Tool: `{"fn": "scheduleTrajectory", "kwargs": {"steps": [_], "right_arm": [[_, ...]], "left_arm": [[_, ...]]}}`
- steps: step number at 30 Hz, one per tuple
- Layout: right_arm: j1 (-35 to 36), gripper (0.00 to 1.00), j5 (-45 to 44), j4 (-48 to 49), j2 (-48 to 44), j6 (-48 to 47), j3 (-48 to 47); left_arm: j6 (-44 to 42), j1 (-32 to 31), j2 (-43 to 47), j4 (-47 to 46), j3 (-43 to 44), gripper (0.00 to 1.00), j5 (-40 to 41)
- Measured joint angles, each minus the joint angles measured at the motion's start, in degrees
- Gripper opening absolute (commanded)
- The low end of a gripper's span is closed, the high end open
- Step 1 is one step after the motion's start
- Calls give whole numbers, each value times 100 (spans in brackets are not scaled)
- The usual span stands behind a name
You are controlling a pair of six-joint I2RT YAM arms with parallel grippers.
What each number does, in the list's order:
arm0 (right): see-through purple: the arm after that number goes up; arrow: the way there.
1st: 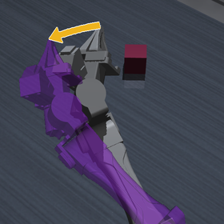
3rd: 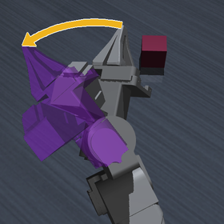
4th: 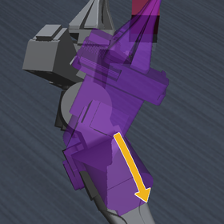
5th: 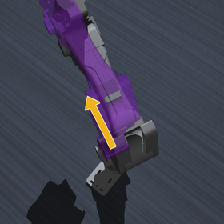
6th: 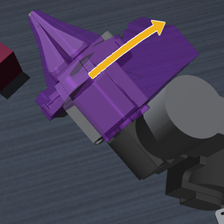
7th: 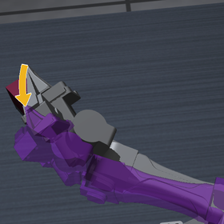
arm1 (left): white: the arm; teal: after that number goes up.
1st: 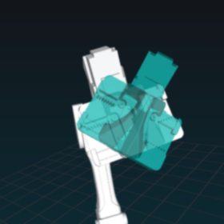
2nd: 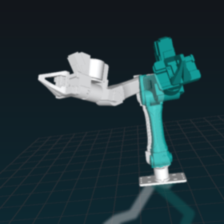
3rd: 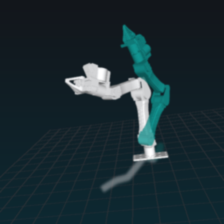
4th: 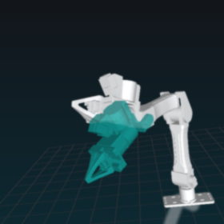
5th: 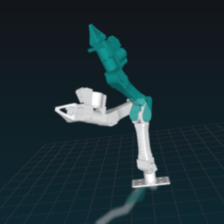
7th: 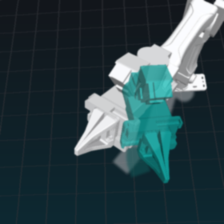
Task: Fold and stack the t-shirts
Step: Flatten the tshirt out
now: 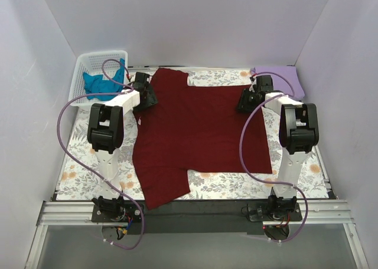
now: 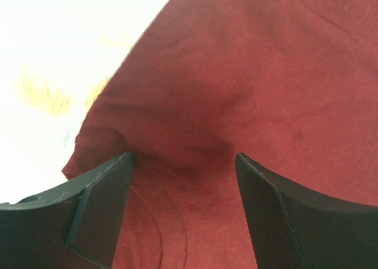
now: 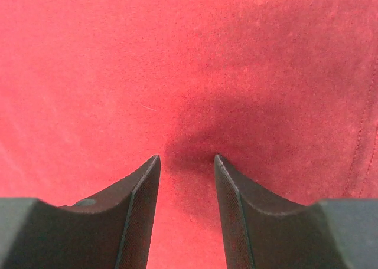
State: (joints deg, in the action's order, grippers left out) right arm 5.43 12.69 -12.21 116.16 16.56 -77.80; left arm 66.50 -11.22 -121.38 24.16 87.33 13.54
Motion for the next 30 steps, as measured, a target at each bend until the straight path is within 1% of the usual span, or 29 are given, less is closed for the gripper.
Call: {"fn": "scheduleTrajectory", "kwargs": {"steps": [1, 2, 5, 8, 10, 16, 19, 20, 25, 27, 29, 30], "right_arm": [[-52, 49, 68, 11, 125, 11, -155], [-96, 49, 120, 42, 221, 24, -282], [-238, 49, 299, 83, 632, 46, -831], [-302, 49, 426, 81, 927, 37, -1263], [-317, 49, 509, 70, 1027, 17, -1423], [-302, 49, 645, -50, 925, -81, -1368], [-251, 49, 682, -151, 503, -153, -1040], [-214, 49, 702, -208, 249, -175, -874], [186, 47, 844, -144, -1314, -315, 236], [474, 46, 914, -160, -1858, -385, 691], [914, 46, 957, -142, -2308, -483, 1182], [1154, 45, 970, -155, -2457, -509, 1401]], "left_arm": [[-11, 22, -216, 50, 323, 68, -2], [-20, 44, -256, 50, 389, 68, -2], [-66, 103, -691, 116, 1056, 70, -31], [-116, 127, -905, 125, 1416, 71, -116], [-153, 131, -938, 149, 1486, 72, -210], [-208, 107, -710, 289, 1379, 73, -382], [-221, 28, -181, 310, 1032, 73, -400], [-219, -11, 48, 332, 874, 71, -396], [-37, -409, 2063, 330, -671, 64, -337], [101, -610, 2916, 372, -1464, 60, -341], [251, -761, 3576, 435, -2199, 58, -372], [337, -855, 3823, 535, -2542, 55, -391]]}}
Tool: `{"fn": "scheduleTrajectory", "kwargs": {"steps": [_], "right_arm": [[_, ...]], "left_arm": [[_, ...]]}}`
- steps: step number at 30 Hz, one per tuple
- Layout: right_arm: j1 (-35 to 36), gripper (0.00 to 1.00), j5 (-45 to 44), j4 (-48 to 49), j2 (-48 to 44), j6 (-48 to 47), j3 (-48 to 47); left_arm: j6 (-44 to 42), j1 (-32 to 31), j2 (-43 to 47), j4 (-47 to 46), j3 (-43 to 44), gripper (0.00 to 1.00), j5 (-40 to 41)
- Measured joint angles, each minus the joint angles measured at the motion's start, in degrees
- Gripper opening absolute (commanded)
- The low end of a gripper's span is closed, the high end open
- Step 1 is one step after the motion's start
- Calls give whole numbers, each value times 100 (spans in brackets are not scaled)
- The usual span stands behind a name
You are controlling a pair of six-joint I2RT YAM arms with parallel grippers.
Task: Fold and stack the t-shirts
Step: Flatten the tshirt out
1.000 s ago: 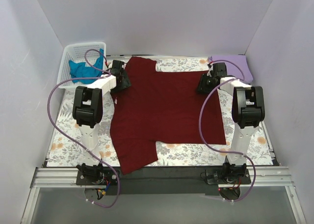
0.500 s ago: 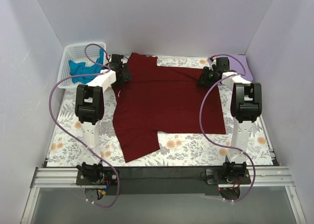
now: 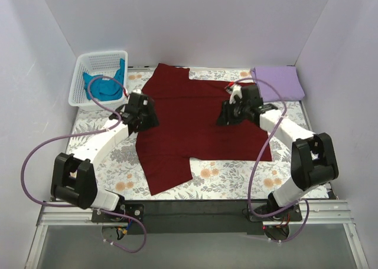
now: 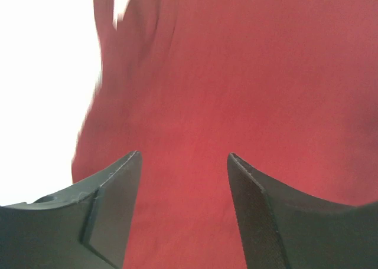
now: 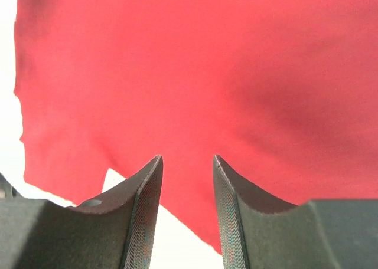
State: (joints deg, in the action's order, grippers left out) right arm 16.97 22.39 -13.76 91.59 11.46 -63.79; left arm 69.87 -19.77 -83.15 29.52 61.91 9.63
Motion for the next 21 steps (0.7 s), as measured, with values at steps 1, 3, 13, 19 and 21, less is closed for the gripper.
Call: {"fn": "scheduleTrajectory", "kwargs": {"steps": [1, 3, 13, 19, 21], "right_arm": [[245, 45, 9, 0, -101, -26, 203], [717, 45, 31, -103, -236, -59, 588], [1228, 45, -116, -424, -1119, 9, 1849], [1228, 45, -221, -431, -1567, 35, 2052], [1228, 45, -260, -439, -1633, 35, 2122]], "left_arm": [[85, -87, 157, 81, -295, 53, -44], [275, -251, 293, 168, -776, 50, -166], [1016, -964, 256, 457, -1768, 49, -957], [1392, -1440, -131, 184, -1768, 49, -1386], [1523, -1663, -173, 72, -1766, 49, -1482]]}}
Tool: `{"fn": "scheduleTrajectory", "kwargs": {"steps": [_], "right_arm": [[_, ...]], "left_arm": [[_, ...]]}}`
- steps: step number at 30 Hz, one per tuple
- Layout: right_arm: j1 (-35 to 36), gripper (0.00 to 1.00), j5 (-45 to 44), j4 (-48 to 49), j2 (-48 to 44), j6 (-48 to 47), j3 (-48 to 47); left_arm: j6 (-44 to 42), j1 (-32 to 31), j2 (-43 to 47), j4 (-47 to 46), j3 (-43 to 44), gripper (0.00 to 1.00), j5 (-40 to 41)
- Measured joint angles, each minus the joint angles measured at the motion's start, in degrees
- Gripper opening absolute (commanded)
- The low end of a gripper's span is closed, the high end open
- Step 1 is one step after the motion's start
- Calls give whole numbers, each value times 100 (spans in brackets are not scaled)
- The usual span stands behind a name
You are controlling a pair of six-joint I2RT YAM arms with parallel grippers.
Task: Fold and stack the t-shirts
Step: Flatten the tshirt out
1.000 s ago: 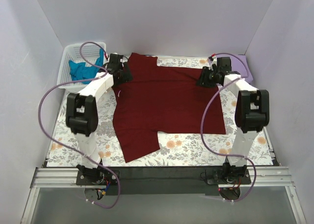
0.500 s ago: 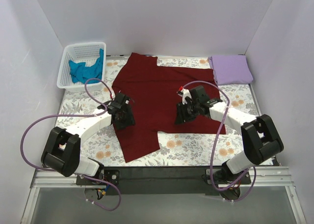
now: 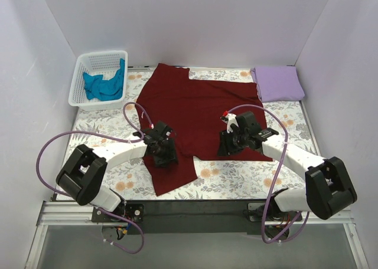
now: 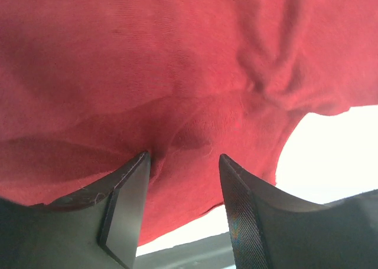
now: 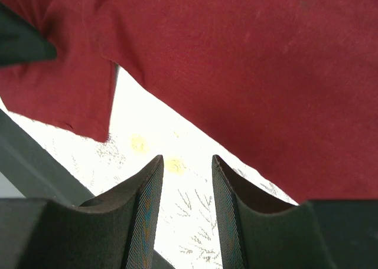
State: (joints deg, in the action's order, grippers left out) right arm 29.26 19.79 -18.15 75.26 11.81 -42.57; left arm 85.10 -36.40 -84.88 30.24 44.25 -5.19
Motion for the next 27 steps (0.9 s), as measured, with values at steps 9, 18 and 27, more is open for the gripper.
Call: {"fn": "scheduleTrajectory", "kwargs": {"steps": [9, 18, 27], "right_arm": [[0, 45, -94, -138, -192, 2, 92], [0, 45, -144, -199, -422, 2, 92], [0, 45, -122, -273, -638, 2, 136]], "left_arm": [[389, -503, -66, -107, 46, 52, -208], [713, -330, 975, 691, 251, 60, 955], [260, 1652, 1698, 345, -111, 68, 1683]]}}
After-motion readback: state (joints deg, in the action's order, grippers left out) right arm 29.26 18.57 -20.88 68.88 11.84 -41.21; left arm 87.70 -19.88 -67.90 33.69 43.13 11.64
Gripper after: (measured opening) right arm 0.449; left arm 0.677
